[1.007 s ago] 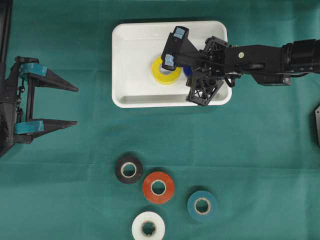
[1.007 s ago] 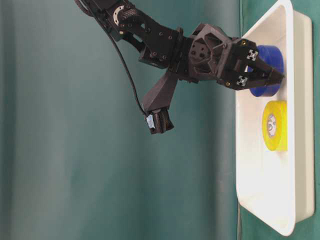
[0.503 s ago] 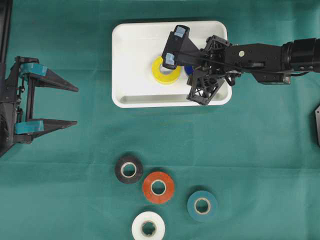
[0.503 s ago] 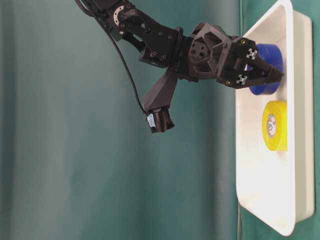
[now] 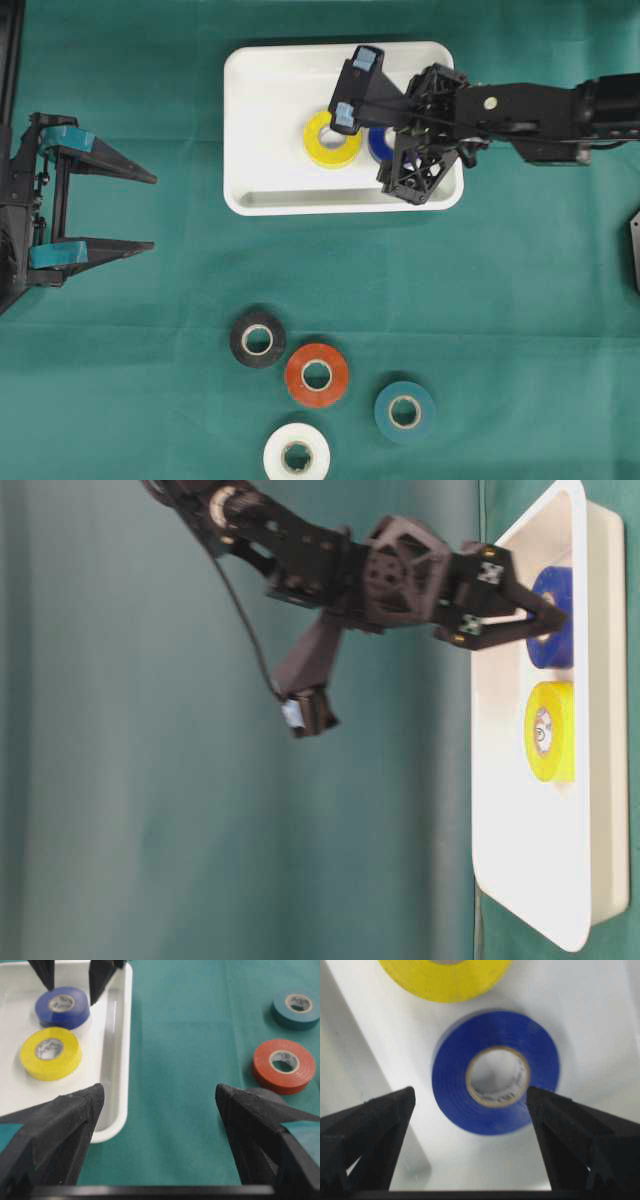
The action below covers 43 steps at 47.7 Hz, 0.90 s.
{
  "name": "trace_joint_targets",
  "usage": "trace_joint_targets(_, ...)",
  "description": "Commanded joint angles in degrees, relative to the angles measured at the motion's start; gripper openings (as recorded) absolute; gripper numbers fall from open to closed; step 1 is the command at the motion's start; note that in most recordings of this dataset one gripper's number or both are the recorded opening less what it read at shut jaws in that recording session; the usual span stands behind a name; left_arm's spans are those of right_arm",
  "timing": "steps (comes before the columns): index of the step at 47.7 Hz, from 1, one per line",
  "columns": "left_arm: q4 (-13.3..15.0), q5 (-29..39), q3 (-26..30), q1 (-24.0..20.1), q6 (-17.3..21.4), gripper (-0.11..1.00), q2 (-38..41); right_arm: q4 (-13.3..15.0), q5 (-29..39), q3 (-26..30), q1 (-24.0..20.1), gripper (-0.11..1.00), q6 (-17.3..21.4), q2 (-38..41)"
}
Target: Pick up the tape from a random location and place it into the white case.
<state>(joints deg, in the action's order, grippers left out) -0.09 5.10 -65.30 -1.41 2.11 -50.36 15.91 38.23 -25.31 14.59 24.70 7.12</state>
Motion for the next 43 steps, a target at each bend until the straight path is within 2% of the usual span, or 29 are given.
trace_joint_targets(1,0.09,-0.26,0.70,-0.18,0.00,0.97,0.26,0.79,1.23,1.49,0.09,0.89,0.00,-4.31)
trace_joint_targets(20,0.09,-0.18,0.70,-0.18,0.00,0.97,0.26,4.22,9.40,3.25,0.09,0.89,0.00,-16.44)
trace_joint_targets(35,0.09,-0.18,0.70,-0.18,0.00,0.97,0.26,4.57,9.05,3.08,-0.18,0.89,0.18,-17.58)
trace_joint_targets(43,0.09,-0.18,0.70,-0.18,0.00,0.97,0.26,3.96,7.03,2.99,-3.34,0.89,0.26,-17.49)
